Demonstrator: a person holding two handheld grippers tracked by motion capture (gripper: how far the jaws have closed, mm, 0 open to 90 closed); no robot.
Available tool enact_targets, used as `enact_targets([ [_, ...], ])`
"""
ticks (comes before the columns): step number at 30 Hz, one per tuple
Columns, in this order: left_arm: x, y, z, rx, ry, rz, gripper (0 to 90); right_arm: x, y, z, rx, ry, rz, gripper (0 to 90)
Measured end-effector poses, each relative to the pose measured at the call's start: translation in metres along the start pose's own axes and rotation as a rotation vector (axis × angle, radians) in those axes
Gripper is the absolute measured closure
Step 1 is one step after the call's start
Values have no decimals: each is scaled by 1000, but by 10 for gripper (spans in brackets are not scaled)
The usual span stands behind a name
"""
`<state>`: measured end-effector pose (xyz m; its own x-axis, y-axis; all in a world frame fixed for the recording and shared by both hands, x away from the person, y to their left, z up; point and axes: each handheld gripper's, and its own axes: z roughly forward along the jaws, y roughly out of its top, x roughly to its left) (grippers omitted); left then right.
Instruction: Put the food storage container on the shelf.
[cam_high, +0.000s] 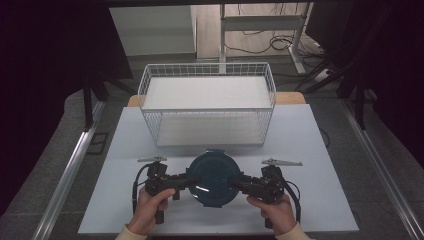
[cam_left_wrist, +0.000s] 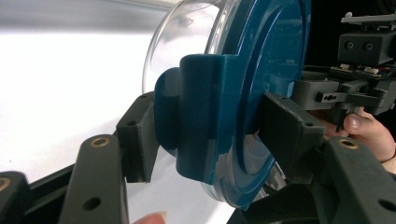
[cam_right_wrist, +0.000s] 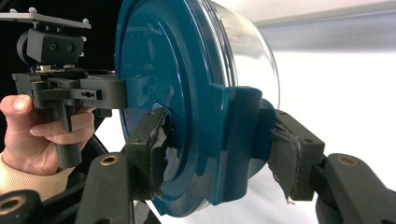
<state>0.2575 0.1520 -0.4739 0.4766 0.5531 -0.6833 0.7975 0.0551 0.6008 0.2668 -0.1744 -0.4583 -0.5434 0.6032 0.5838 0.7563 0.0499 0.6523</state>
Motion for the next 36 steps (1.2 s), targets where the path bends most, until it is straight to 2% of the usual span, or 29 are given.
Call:
enact_targets([
  [6, -2, 3, -3, -9, -9, 1, 404, 5, 8, -1, 0, -7, -29, 418],
  [12, -9, 6, -7, -13, -5, 36, 406, 8, 12, -6, -5, -3, -55, 418],
  [19, -8, 12, -9, -16, -16, 36, 405, 13, 20, -7, -11, -13, -84, 415],
  [22, -8, 16, -10, -15, -16, 43, 405, 15, 25, -6, -8, -14, -103, 415],
  [26, -9, 26, -12, -18, -5, 58, 406, 14, 34, -4, -6, -7, -103, 415],
  [31, -14, 40, -17, -40, -2, 81, 414, 16, 49, -6, -16, 10, -124, 417],
  [36, -16, 48, -20, -55, -5, 82, 414, 18, 60, -7, -19, 13, -136, 418],
])
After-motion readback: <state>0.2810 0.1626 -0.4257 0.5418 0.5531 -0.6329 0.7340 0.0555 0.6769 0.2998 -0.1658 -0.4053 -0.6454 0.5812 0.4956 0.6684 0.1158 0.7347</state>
